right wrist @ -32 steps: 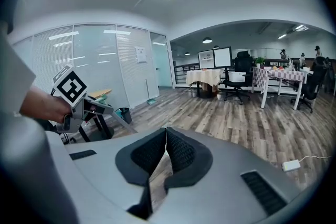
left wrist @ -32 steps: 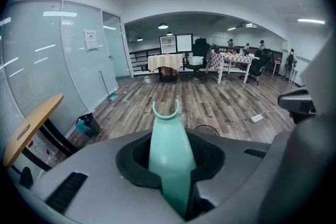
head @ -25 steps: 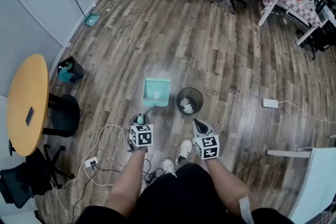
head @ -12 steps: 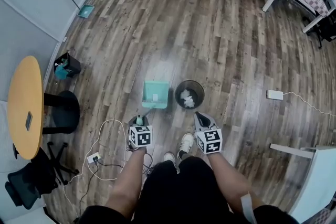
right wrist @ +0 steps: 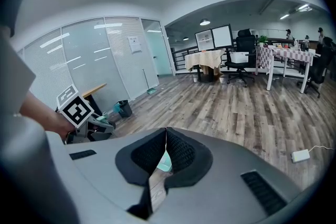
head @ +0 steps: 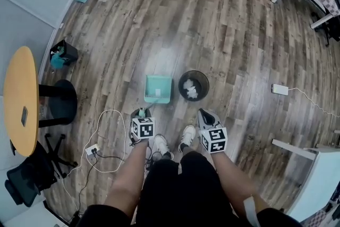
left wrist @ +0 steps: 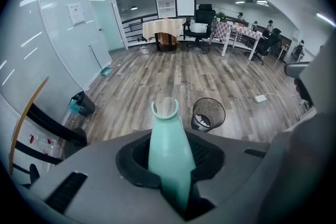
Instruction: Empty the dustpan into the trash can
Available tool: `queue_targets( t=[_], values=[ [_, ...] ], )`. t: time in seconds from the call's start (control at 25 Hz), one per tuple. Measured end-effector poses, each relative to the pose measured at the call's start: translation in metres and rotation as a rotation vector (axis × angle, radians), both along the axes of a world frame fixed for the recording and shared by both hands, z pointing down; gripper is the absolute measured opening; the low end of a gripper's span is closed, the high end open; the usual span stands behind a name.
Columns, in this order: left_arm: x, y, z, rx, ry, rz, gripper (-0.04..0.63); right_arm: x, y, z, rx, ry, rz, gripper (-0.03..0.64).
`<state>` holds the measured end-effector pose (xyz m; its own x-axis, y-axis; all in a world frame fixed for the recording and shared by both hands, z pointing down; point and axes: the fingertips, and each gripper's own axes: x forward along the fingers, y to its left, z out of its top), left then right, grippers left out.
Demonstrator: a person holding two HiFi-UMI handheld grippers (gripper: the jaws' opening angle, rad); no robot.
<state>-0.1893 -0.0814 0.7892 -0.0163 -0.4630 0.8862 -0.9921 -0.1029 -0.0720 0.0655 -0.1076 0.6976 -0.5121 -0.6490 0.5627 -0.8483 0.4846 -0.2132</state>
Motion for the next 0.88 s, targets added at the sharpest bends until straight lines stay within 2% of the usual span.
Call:
queue_targets(
  t=[0.36,0.56,0.88],
  values=[
    [-0.008,-0.003,0.031,-0.045,0.041,-0.064,0.098,-0.014,0.006,0.015,-0.028,0.023,-0.002,0.025],
    [-0.004,0.001,0.047,-0.081,0.045,-0.061,0.098,-0.017,0.012,0.021,-0.031,0.045,-0.019,0.025],
    [-0.003,0.002,0.05,-0.084,0.039,-0.074,0.098,-0.016,0.018,0.024,-0.034,0.056,-0.033,0.025]
  ],
)
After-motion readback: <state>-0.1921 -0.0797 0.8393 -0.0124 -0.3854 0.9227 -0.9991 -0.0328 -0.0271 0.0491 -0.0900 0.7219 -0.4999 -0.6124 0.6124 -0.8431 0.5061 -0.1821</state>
